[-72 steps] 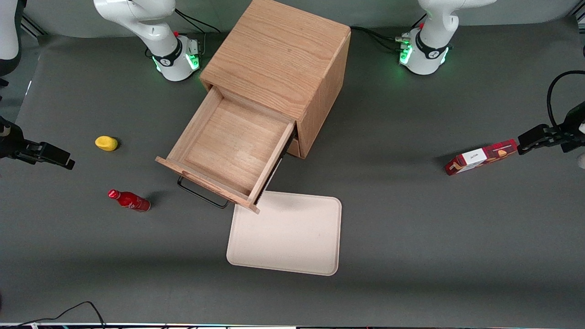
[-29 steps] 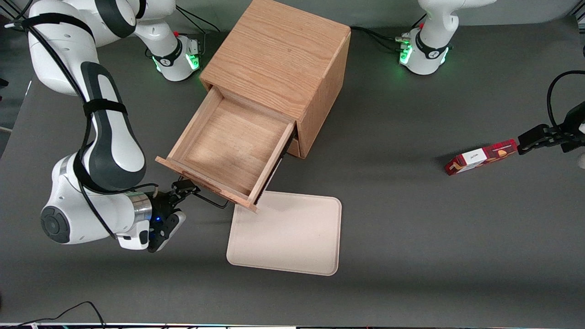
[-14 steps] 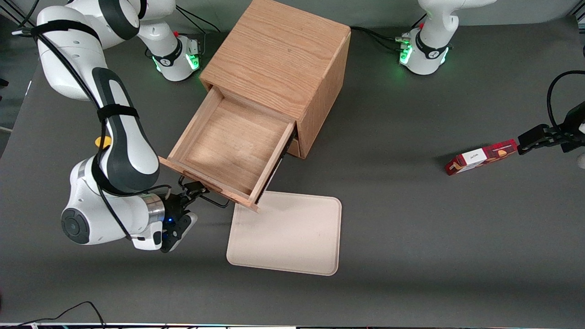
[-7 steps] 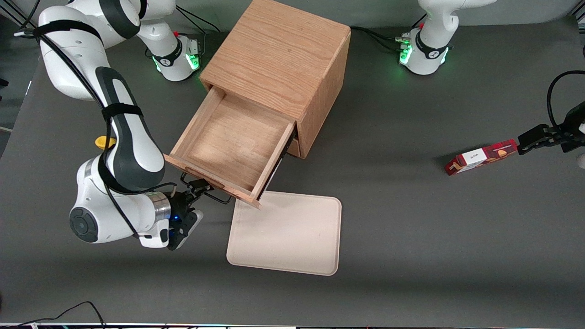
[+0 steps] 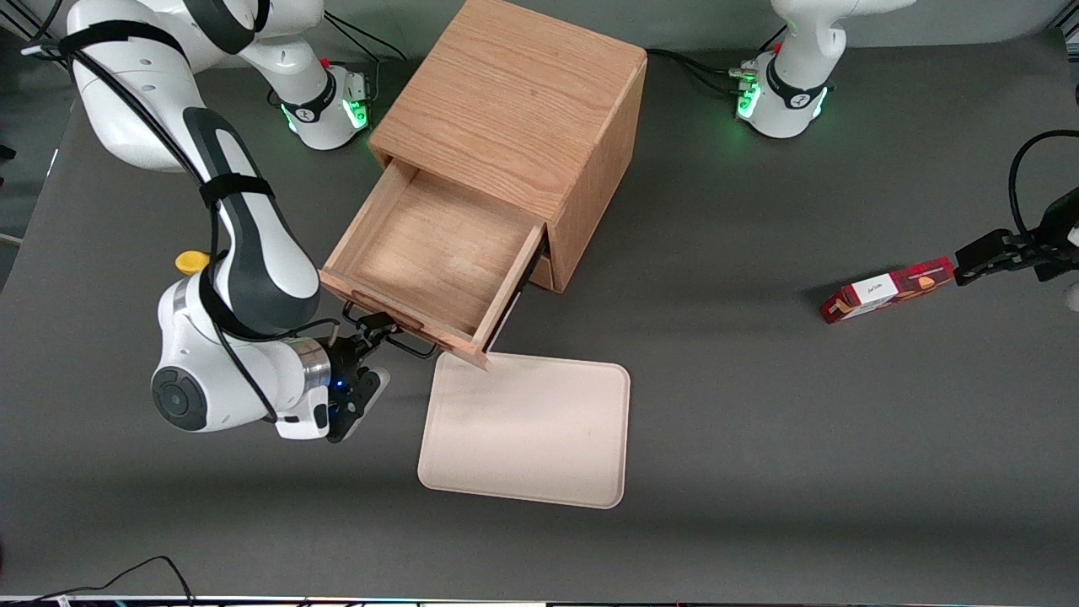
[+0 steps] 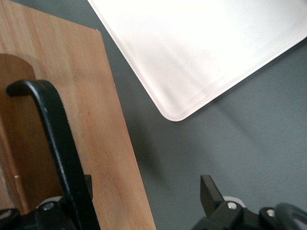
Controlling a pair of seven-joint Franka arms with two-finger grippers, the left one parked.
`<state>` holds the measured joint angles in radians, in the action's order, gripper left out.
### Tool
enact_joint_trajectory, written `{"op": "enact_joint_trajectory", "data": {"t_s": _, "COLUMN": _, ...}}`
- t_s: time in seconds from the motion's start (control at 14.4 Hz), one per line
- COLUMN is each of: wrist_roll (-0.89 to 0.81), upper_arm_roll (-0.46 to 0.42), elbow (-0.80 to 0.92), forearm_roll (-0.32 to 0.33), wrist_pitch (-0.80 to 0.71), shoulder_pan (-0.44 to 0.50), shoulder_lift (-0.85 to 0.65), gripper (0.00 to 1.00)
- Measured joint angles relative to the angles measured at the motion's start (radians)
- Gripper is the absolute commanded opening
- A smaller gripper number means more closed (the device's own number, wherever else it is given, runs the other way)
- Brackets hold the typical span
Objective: Close top drawer
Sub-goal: 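Push the drawer front with the right gripper into the cabinet, then keep pushing the drawer front with the right gripper until flush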
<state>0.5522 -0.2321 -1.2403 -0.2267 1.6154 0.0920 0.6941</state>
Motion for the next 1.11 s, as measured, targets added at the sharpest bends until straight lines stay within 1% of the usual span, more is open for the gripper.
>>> {"op": "enact_joint_trajectory", "data": {"t_s": 0.21, "wrist_roll": -0.016, "upper_arm_roll": -0.025, "elbow": -0.077, "forearm_roll": 0.001, "wrist_pitch": 0.037, "shoulder_pan": 0.000, "shoulder_lift": -0.041, "gripper": 1.00}}
{"op": "enact_joint_trajectory", "data": {"t_s": 0.7, "wrist_roll": -0.055, "upper_arm_roll": -0.073, "elbow": -0.205, "forearm_roll": 0.003, "wrist_pitch": 0.053, "shoulder_pan": 0.002, "shoulder_lift": -0.126, "gripper": 1.00}}
{"op": "enact_joint_trajectory", "data": {"t_s": 0.91, "wrist_roll": -0.097, "upper_arm_roll": -0.104, "elbow": -0.259, "forearm_roll": 0.005, "wrist_pitch": 0.060, "shoulder_pan": 0.002, "shoulder_lift": -0.162, "gripper": 1.00}}
{"op": "enact_joint_trajectory", "data": {"t_s": 1.11, "wrist_roll": -0.121, "upper_arm_roll": -0.131, "elbow": -0.340, "forearm_roll": 0.005, "wrist_pitch": 0.109, "shoulder_pan": 0.002, "shoulder_lift": -0.210, "gripper": 1.00}}
